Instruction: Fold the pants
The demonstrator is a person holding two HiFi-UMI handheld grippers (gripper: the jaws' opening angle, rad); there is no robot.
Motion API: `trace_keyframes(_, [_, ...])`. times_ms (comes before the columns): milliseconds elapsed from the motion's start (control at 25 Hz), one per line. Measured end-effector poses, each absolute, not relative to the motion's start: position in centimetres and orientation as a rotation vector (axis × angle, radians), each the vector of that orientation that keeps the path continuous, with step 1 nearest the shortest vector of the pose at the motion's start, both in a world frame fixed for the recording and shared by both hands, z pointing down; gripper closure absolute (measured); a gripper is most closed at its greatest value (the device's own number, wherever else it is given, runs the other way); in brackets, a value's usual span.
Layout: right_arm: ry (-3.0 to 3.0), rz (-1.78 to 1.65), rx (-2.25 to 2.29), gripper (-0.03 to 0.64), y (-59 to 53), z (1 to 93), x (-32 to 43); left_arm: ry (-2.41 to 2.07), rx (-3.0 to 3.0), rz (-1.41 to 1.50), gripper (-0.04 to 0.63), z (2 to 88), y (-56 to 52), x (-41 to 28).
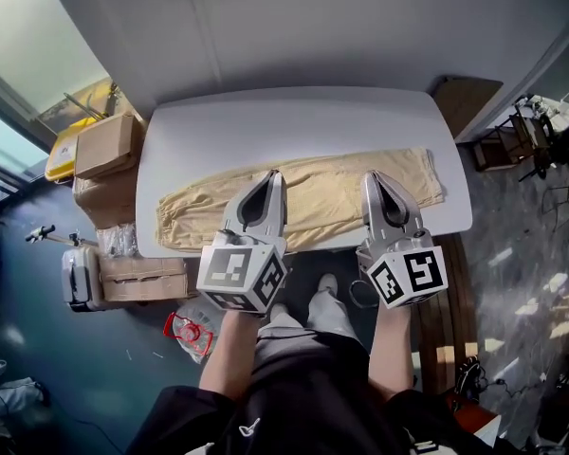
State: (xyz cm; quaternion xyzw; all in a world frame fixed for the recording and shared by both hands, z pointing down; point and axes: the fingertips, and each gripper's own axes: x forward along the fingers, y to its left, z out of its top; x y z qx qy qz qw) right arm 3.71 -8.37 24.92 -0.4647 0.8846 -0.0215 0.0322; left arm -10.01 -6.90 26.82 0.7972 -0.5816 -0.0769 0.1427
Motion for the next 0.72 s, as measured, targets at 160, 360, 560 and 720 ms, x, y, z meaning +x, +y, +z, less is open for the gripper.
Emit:
trace_keyframes(160, [2.746, -0.090, -1.401, 0.611, -10.1, 25.4, 3.7, -1.690, 2.261, -0.218, 0.592, 27.5, -8.5, -10.0])
trace_keyframes(360, [2.747, -0.127, -1.445, 0.611, -11.1, 27.0, 5.5, -1.637, 2.261, -0.185, 0.592, 29.1, -10.3, -8.1])
trace_keyframes(560, [2.721, -0.167, -1.562, 0.611, -11.8, 29.0, 9.6, -1.516, 2.292, -0.154, 0.592, 31.3, -12.4, -3.6])
trace_keyframes(720, [2.647, -0.176, -1.693, 0.611, -12.2, 29.3, 14.9, -1.402, 2.336, -0.134, 0.592, 31.9, -13.8, 1.6])
